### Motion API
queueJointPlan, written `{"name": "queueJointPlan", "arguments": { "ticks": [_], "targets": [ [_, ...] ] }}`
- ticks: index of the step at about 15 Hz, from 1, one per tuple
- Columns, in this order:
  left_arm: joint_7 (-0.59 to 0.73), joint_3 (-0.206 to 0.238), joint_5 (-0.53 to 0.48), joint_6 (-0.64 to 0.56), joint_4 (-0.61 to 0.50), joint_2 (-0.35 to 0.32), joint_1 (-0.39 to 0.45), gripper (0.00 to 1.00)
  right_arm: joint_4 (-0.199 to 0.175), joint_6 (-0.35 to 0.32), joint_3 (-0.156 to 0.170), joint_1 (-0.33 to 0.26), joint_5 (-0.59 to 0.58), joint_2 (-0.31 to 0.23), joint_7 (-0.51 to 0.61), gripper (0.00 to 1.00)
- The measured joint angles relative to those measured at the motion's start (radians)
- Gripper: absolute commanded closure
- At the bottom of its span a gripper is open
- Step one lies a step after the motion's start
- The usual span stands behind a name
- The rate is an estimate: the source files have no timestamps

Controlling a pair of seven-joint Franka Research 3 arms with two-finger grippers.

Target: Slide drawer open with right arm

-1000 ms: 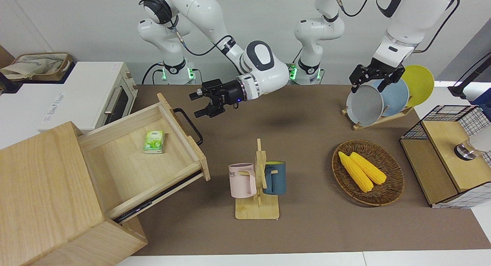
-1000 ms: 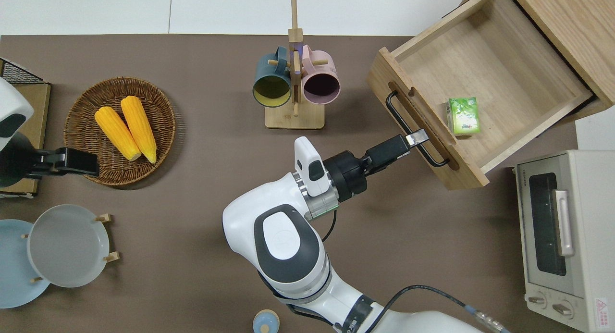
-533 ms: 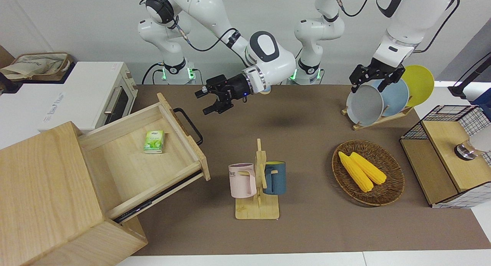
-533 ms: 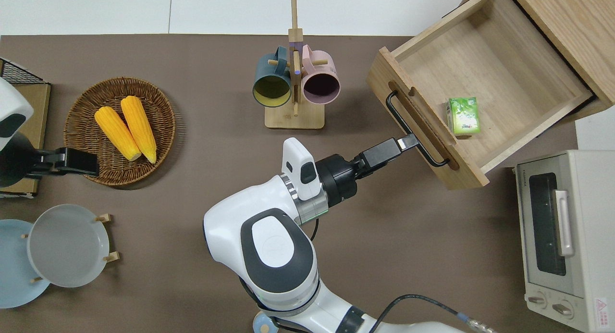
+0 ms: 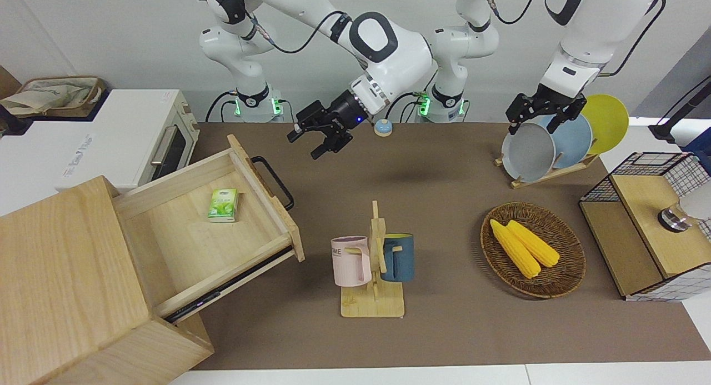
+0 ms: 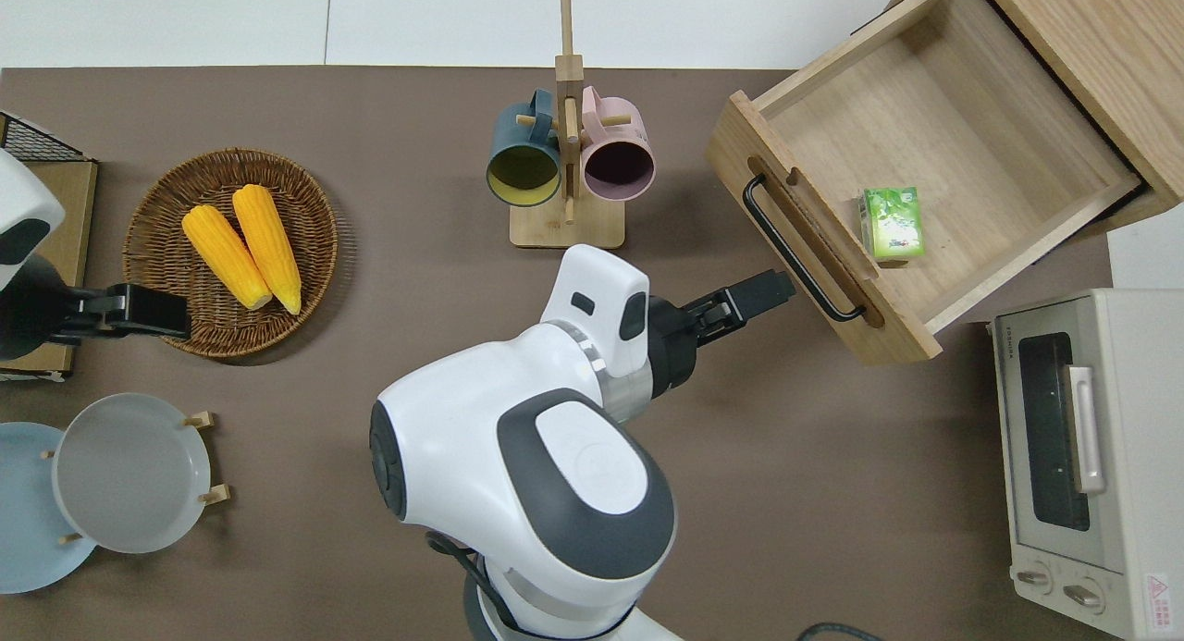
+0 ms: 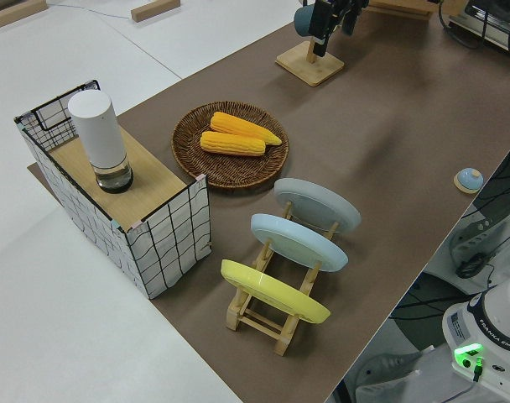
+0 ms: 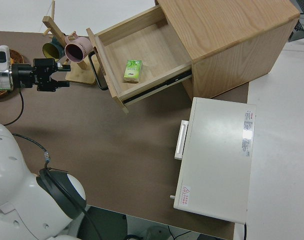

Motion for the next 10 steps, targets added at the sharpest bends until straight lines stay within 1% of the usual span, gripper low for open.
{"name": "queueJointPlan", "arguments": {
  "ticks": [1,3,4,6,7,8,9,10],
  "targets": [
    [0.0,0.0,0.0,0.0,0.0,0.0,0.0,0.0,0.01,0.042,-0.021,-0.023,0.095,-0.041,-0.018,0.009],
    [0.0,0.0,0.0,0.0,0.0,0.0,0.0,0.0,0.018,0.132,-0.077,-0.081,0.303,-0.123,-0.099,0.009],
    [0.0,0.0,0.0,0.0,0.0,0.0,0.0,0.0,0.019,0.158,-0.091,-0.104,0.369,-0.145,-0.123,0.009],
    [0.0,0.0,0.0,0.0,0.0,0.0,0.0,0.0,0.018,0.231,-0.126,-0.176,0.564,-0.205,-0.19,0.009],
    [0.0,0.0,0.0,0.0,0.0,0.0,0.0,0.0,0.013,0.254,-0.155,-0.206,0.67,-0.237,-0.241,0.009],
    [0.0,0.0,0.0,0.0,0.0,0.0,0.0,0.0,-0.001,0.275,-0.187,-0.236,0.758,-0.268,-0.287,0.009],
    [0.0,0.0,0.0,0.0,0.0,0.0,0.0,0.0,-0.023,0.291,-0.21,-0.27,0.832,-0.301,-0.326,0.009],
    [0.0,0.0,0.0,0.0,0.0,0.0,0.0,0.0,-0.04,0.297,-0.219,-0.295,0.874,-0.323,-0.349,0.009]
  ]
}}
